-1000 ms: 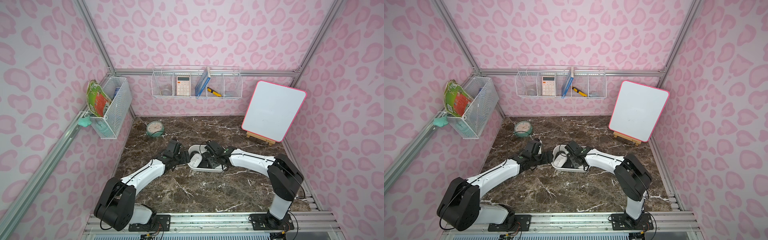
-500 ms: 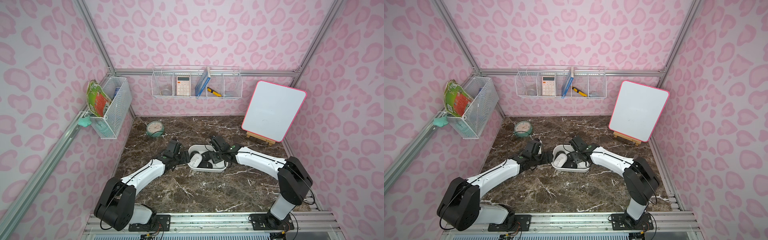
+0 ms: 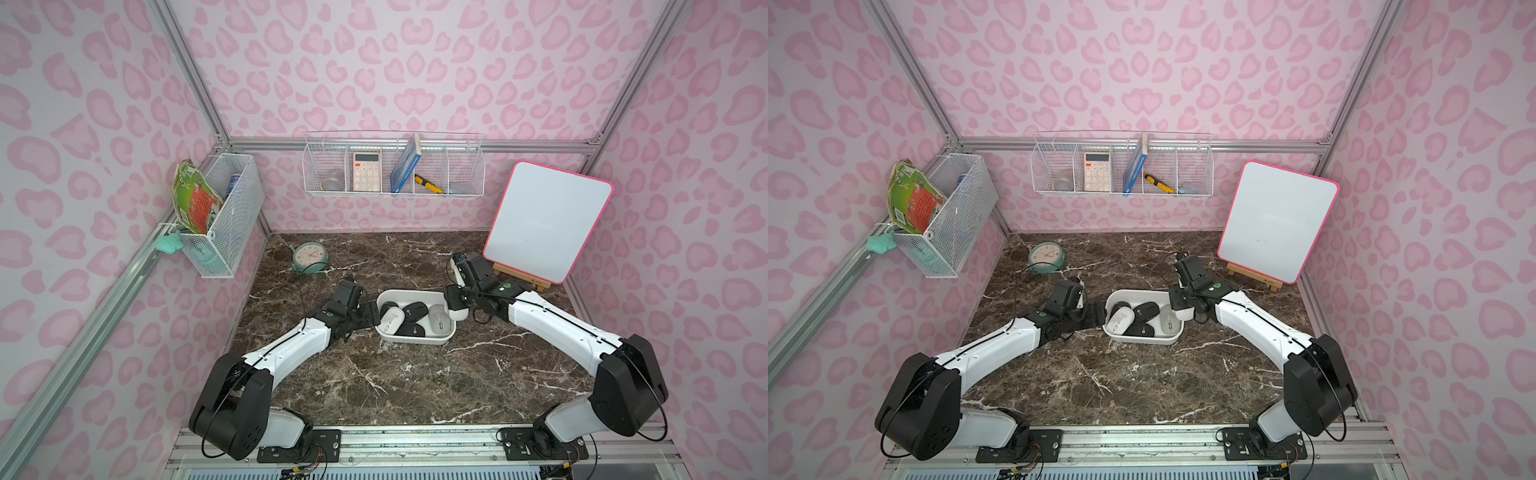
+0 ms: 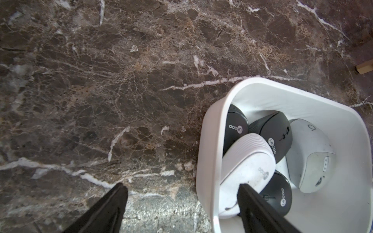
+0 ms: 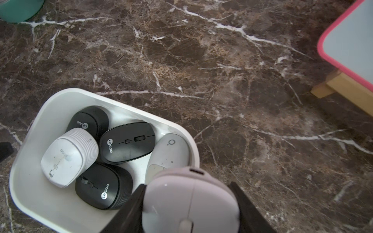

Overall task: Take out the mouse from the storage box
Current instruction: Place the mouse at the center of the board.

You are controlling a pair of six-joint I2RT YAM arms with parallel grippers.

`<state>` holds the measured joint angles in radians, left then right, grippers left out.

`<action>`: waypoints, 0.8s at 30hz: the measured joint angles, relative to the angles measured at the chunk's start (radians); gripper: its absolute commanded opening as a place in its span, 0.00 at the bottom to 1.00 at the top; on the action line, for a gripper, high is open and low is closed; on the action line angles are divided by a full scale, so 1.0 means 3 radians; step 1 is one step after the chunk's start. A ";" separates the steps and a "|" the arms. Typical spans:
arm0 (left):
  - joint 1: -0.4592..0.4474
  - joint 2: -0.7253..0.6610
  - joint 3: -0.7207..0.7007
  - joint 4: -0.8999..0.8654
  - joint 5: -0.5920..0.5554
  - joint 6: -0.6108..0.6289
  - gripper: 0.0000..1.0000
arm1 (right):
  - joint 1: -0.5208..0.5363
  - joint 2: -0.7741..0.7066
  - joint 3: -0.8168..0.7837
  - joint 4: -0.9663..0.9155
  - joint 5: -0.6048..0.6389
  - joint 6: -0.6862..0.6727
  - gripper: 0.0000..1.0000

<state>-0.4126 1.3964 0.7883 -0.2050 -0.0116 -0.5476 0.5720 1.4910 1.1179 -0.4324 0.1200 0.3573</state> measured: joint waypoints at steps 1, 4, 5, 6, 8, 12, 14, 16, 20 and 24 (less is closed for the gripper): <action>0.0000 -0.0009 -0.0005 0.0004 0.0000 0.0000 0.91 | -0.0072 -0.0029 -0.0041 0.0009 -0.0006 0.0013 0.37; 0.0000 -0.0037 -0.0024 0.0018 0.0000 0.0001 0.90 | -0.0284 -0.0098 -0.0184 0.0045 -0.0076 0.0014 0.37; 0.0000 -0.0043 -0.0032 0.0018 0.0000 0.0001 0.91 | -0.0337 -0.0107 -0.0226 0.0045 -0.0116 0.0014 0.37; 0.0000 -0.0046 -0.0037 0.0018 -0.0003 0.0001 0.90 | -0.0381 -0.0112 -0.0272 0.0057 -0.0164 0.0014 0.37; 0.0000 -0.0046 -0.0037 0.0019 -0.0006 0.0001 0.90 | -0.0467 -0.0112 -0.0361 0.0081 -0.0212 0.0014 0.37; 0.0000 -0.0047 -0.0045 0.0025 -0.0009 0.0001 0.90 | -0.0582 -0.0100 -0.0532 0.0142 -0.0301 0.0015 0.37; 0.0000 -0.0047 -0.0047 0.0025 -0.0009 0.0001 0.90 | -0.0599 -0.0075 -0.0576 0.0188 -0.0336 0.0017 0.37; 0.0000 -0.0050 -0.0047 0.0027 -0.0008 0.0001 0.90 | -0.0614 -0.0031 -0.0612 0.0230 -0.0367 0.0017 0.37; 0.0001 -0.0078 -0.0055 0.0028 -0.0008 0.0001 0.90 | -0.0654 0.0090 -0.0680 0.0285 -0.0501 0.0028 0.37; 0.0000 -0.0131 -0.0081 0.0039 0.0004 0.0001 0.90 | -0.0665 0.0191 -0.0713 0.0322 -0.0594 0.0051 0.40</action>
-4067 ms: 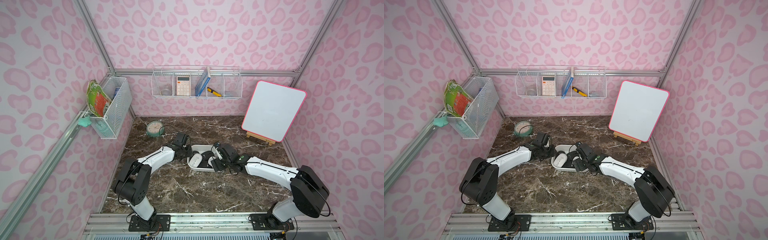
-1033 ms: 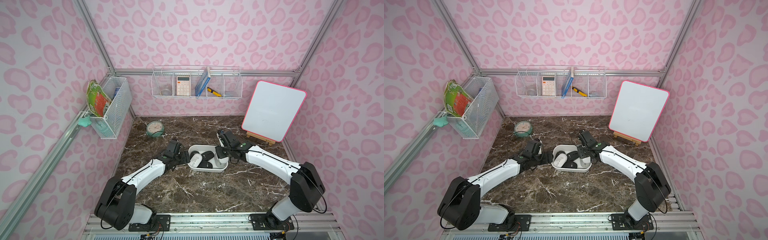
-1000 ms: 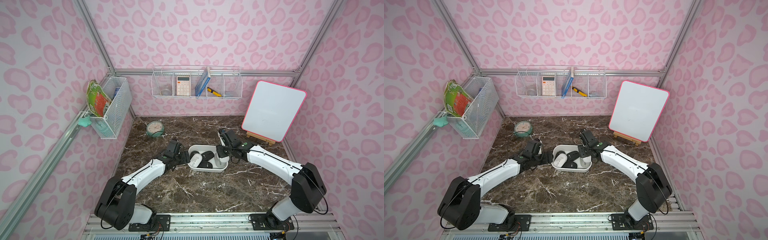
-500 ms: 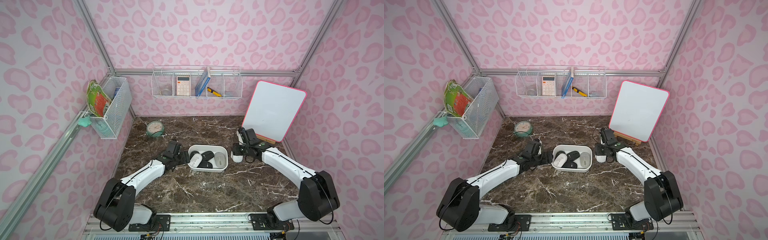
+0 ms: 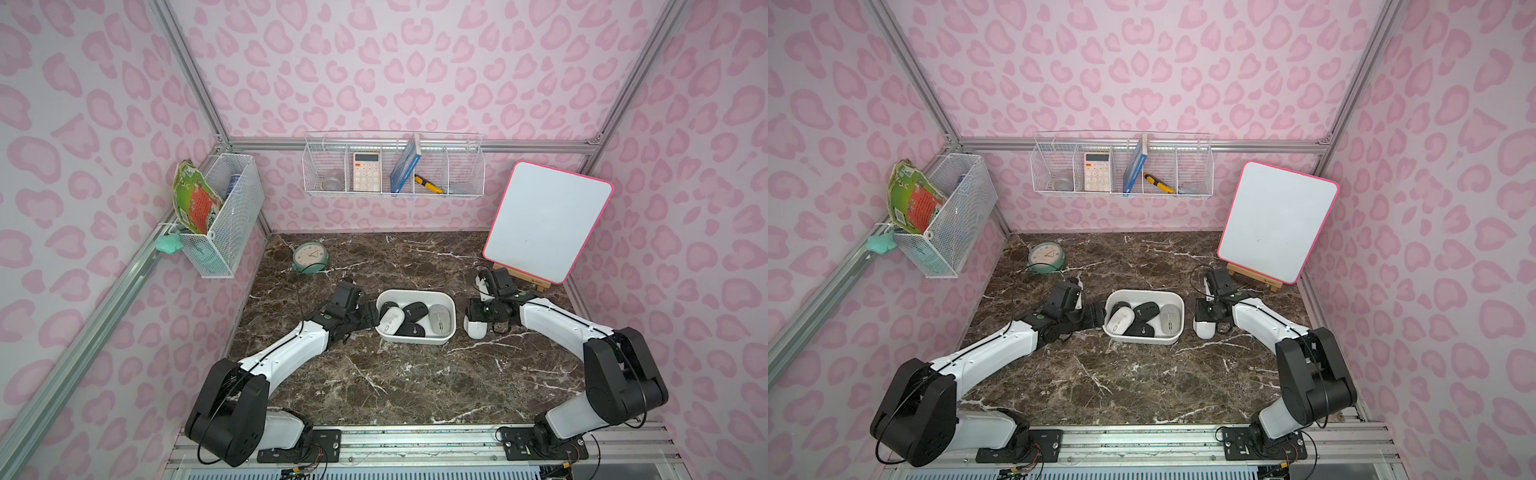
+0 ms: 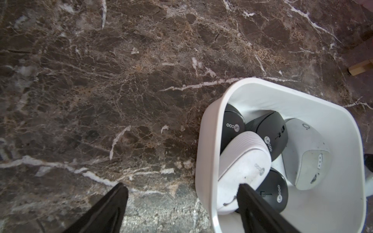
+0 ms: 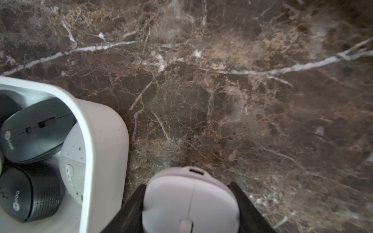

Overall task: Take out the mouse from the storage box
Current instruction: Place the mouse at the center of the board.

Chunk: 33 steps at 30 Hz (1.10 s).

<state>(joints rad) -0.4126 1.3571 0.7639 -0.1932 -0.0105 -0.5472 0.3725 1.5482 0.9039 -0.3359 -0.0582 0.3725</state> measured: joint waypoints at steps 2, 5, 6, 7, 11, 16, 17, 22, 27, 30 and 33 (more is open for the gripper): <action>0.0000 -0.0038 -0.0024 0.0011 0.0004 0.0001 0.90 | -0.0004 0.0041 -0.0008 0.0015 -0.0031 0.0013 0.42; 0.0000 -0.0061 -0.0029 0.0027 0.0013 0.0001 0.90 | -0.0005 0.0103 -0.0025 0.0037 -0.0047 0.0051 0.45; 0.0000 -0.0069 -0.0031 0.0031 0.0015 0.0001 0.90 | -0.0005 0.0128 -0.0027 0.0042 -0.0057 0.0053 0.46; 0.0000 -0.0078 -0.0036 0.0038 0.0027 0.0003 0.90 | -0.0005 0.0153 -0.0027 0.0065 -0.0070 0.0055 0.47; 0.0000 -0.0083 -0.0037 0.0052 0.0048 0.0005 0.89 | -0.0010 0.0195 -0.0027 0.0116 -0.0083 0.0074 0.60; -0.0003 -0.0084 -0.0003 0.0024 0.0048 0.0013 0.88 | 0.0003 0.0144 -0.0027 0.0126 -0.0066 0.0076 0.76; -0.0003 -0.0083 0.0022 0.0001 0.0048 0.0013 0.88 | 0.0009 0.0122 -0.0027 0.0139 -0.0062 0.0076 0.77; -0.0022 -0.0074 0.0150 -0.0081 0.0085 0.0027 0.88 | 0.0024 0.0009 -0.0048 0.0161 -0.0014 0.0076 0.79; -0.0242 0.0037 0.0497 -0.0379 0.0057 0.0111 0.87 | 0.0090 -0.0252 -0.0159 0.0186 0.0072 0.0064 0.80; -0.0437 0.0135 0.0688 -0.0547 -0.0004 0.0178 0.86 | 0.0175 -0.0500 -0.0281 0.0281 0.0127 0.0046 0.79; -0.0596 0.0263 0.0870 -0.0741 -0.0099 0.0237 0.86 | 0.0242 -0.0726 -0.0441 0.0437 0.0231 0.0041 0.80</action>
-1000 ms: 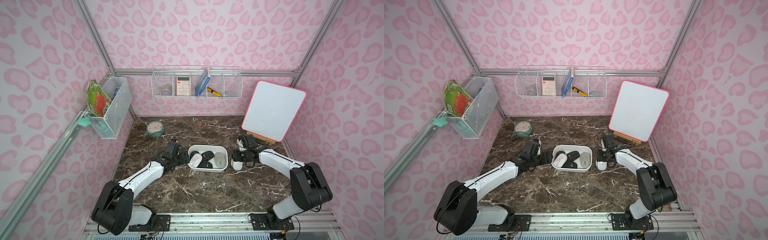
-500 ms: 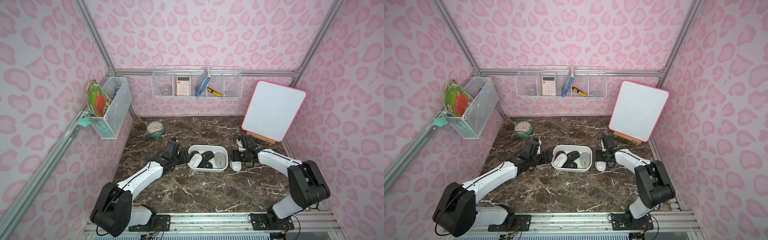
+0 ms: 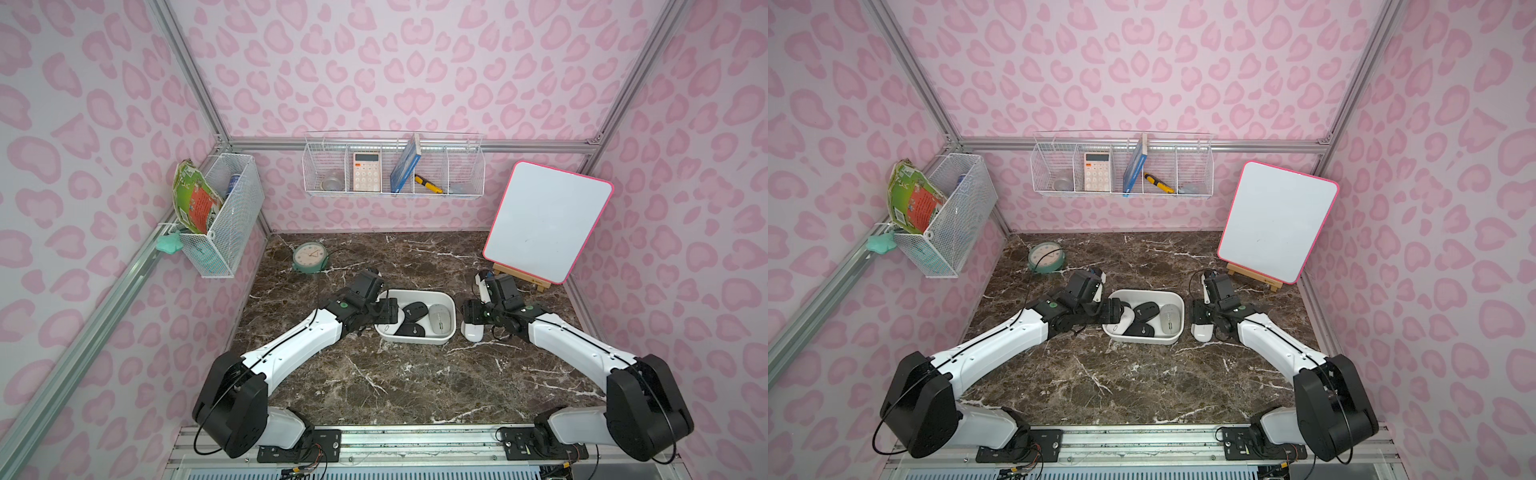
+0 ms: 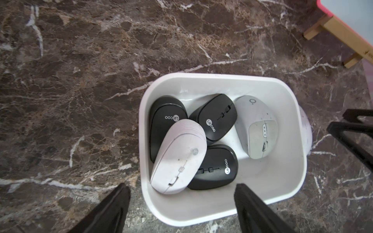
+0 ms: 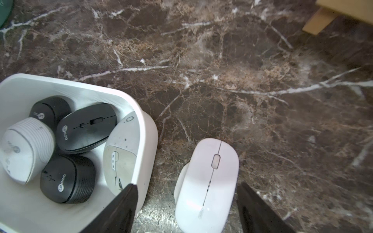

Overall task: Take out the mouse from the storage box
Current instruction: Place the mouse at the center of the board, then pick up the mouse from the storage box.

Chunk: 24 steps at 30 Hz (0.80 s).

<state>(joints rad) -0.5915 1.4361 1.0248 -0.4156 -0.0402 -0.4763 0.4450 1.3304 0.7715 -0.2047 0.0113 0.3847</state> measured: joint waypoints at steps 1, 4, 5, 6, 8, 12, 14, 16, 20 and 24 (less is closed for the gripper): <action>-0.0050 0.0046 0.0064 -0.0058 -0.0052 0.0029 0.86 | 0.0009 -0.0084 -0.0086 0.0084 0.0024 0.0000 0.80; -0.0177 0.0216 0.0258 -0.0231 -0.0210 0.0117 0.86 | 0.0009 -0.0318 -0.0385 0.0333 0.0098 0.0010 0.80; -0.0201 0.0278 0.0323 -0.0284 -0.0254 0.0134 0.86 | 0.0005 -0.0380 -0.0469 0.0397 0.0099 0.0010 0.80; -0.0226 0.0343 0.0389 -0.0336 -0.0287 0.0164 0.86 | 0.0005 -0.0432 -0.0533 0.0455 0.0098 0.0011 0.80; -0.0243 0.0477 0.0495 -0.0399 -0.0329 0.0216 0.86 | 0.0013 -0.0510 -0.0615 0.0589 0.0097 0.0011 0.80; -0.0242 0.0699 0.0651 -0.0520 -0.0357 0.0289 0.86 | 0.0018 -0.0624 -0.0725 0.0813 0.0085 0.0009 0.81; -0.0245 0.0809 0.0741 -0.0563 -0.0359 0.0319 0.86 | 0.0018 -0.0687 -0.0800 0.0919 0.0089 0.0006 0.81; -0.0248 0.0910 0.0818 -0.0591 -0.0362 0.0370 0.86 | 0.0018 -0.0752 -0.0889 0.1015 0.0099 -0.0008 0.82; -0.0248 0.1067 0.0910 -0.0659 -0.0352 0.0387 0.86 | 0.0018 -0.0871 -0.1072 0.1202 0.0127 -0.0045 0.82; -0.0248 0.1205 0.0974 -0.0693 -0.0354 0.0388 0.88 | 0.0018 -0.0904 -0.1164 0.1338 0.0170 -0.0051 0.82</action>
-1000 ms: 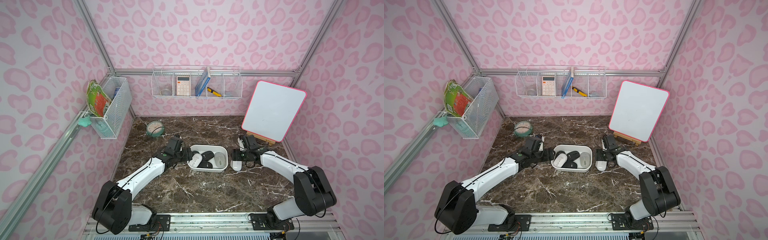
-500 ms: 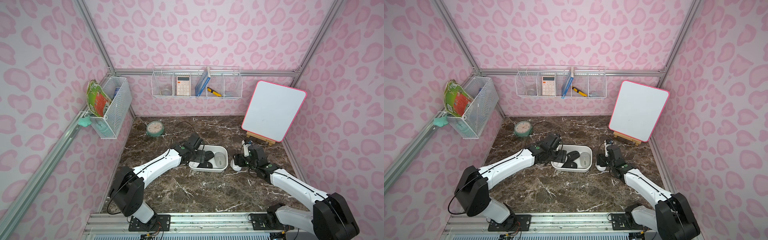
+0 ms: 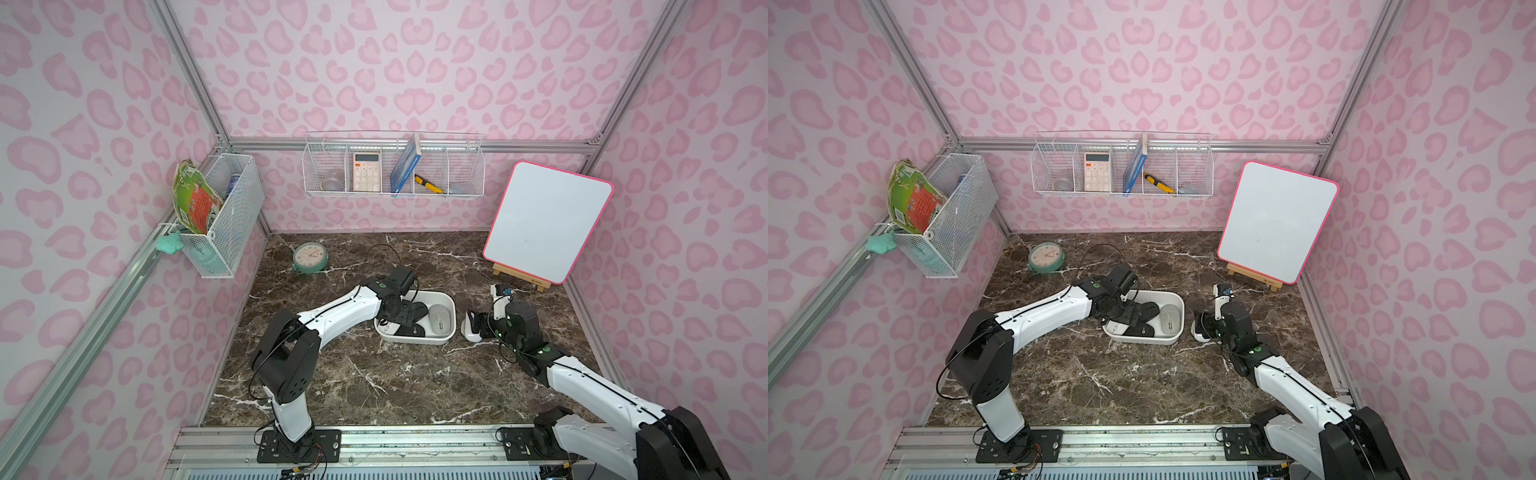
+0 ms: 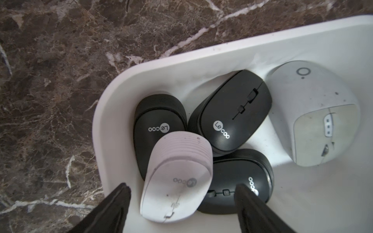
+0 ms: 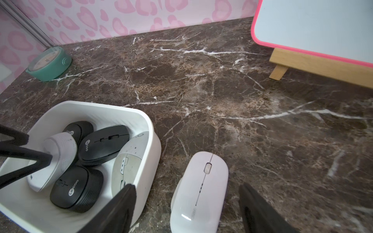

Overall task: Take out the mouse from the storage box
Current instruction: Pick up the mouse from the storage box.

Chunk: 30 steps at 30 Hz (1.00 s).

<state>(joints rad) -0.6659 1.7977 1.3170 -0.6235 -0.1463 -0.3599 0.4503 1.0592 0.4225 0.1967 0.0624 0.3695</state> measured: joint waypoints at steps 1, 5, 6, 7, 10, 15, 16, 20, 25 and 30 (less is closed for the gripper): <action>0.0000 0.0023 0.0009 -0.0011 0.0000 0.0001 0.89 | 0.0000 -0.0001 -0.0008 0.0020 0.0006 0.0001 0.82; 0.0000 0.0122 0.0039 -0.0071 -0.0005 0.0011 0.90 | 0.0000 -0.0013 -0.0008 0.0055 0.0005 0.0000 0.82; 0.0000 0.0151 0.0055 -0.0083 -0.0004 0.0011 0.89 | 0.0000 -0.0015 -0.0008 0.0053 0.0005 0.0000 0.82; -0.0001 0.0181 0.0067 -0.0083 -0.0005 0.0013 0.89 | 0.0000 -0.0020 -0.0008 0.0053 0.0005 0.0000 0.82; -0.0003 0.0249 0.0093 -0.0084 -0.0006 0.0014 0.83 | 0.0000 -0.0057 -0.0008 0.0055 0.0005 -0.0001 0.82; -0.0004 0.0331 0.0145 -0.0103 -0.0048 0.0011 0.69 | 0.0000 -0.0106 -0.0032 0.0089 0.0015 -0.0001 0.82; -0.0004 0.0333 0.0145 -0.0103 -0.0062 0.0010 0.66 | 0.0000 -0.0112 -0.0032 0.0093 0.0015 -0.0001 0.82; -0.0010 0.0336 0.0153 -0.0103 -0.0088 -0.0003 0.54 | 0.0000 -0.0120 -0.0032 0.0103 0.0015 0.0000 0.82; -0.0031 0.0323 0.0153 -0.0103 -0.0092 -0.0041 0.44 | 0.0000 -0.0112 -0.0032 0.0103 0.0015 0.0000 0.82; -0.0032 0.0243 0.0144 -0.0103 -0.0074 -0.0052 0.43 | 0.0000 -0.0104 -0.0011 0.0102 0.0013 0.0001 0.82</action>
<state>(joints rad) -0.6754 1.8706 1.3602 -0.6544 -0.1684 -0.3756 0.4503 1.0279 0.4191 0.2272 0.0662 0.3698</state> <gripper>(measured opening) 0.581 0.817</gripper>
